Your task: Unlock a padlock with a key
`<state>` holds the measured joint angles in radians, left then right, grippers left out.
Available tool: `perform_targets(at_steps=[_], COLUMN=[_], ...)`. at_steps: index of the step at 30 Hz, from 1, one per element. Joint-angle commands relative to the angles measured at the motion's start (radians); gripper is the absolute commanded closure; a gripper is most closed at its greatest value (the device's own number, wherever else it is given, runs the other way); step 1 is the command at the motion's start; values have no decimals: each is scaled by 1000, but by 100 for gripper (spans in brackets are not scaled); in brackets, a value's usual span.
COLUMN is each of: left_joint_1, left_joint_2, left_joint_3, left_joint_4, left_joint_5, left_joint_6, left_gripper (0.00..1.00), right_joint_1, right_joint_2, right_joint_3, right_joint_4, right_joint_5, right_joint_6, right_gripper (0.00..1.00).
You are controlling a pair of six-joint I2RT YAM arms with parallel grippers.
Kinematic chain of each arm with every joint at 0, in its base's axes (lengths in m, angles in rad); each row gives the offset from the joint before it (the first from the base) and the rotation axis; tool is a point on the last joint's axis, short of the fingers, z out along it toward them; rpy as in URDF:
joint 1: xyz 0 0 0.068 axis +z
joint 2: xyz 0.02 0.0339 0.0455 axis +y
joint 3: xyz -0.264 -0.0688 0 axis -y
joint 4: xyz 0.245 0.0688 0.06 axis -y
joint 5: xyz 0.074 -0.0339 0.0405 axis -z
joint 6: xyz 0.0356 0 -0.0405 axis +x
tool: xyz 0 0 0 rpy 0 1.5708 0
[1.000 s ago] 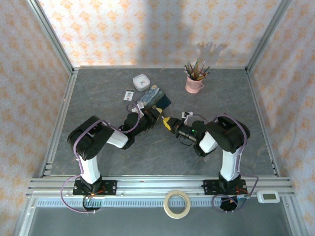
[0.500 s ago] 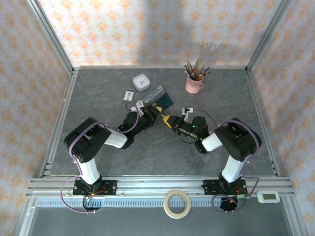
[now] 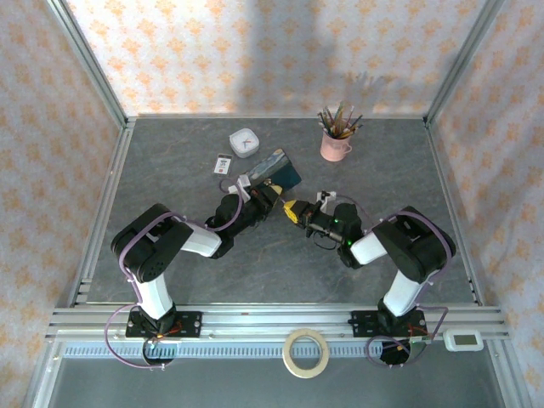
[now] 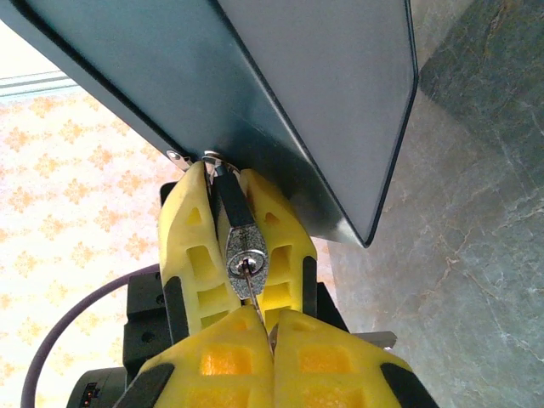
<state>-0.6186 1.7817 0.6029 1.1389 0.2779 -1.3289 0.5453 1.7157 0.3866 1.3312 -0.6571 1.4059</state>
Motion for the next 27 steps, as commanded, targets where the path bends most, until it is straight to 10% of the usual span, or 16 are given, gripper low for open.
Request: perform_targets(at_steps=[1, 12, 27], left_joint_1=[-101, -101, -90], left_joint_2=[-5, 1, -16], left_joint_3=[23, 20, -13], left_joint_4=[-17, 43, 40], left_joint_5=[185, 272, 270], left_joint_6=[33, 42, 94], left_gripper=[100, 100, 100], right_joint_1=[28, 24, -13], right_joint_2=[-16, -38, 7], right_joint_3=[69, 136, 91], right_joint_4=[102, -172, 29], right_joint_5=[35, -36, -36], right_joint_6=[-85, -514, -205], right_gripper=[100, 100, 100])
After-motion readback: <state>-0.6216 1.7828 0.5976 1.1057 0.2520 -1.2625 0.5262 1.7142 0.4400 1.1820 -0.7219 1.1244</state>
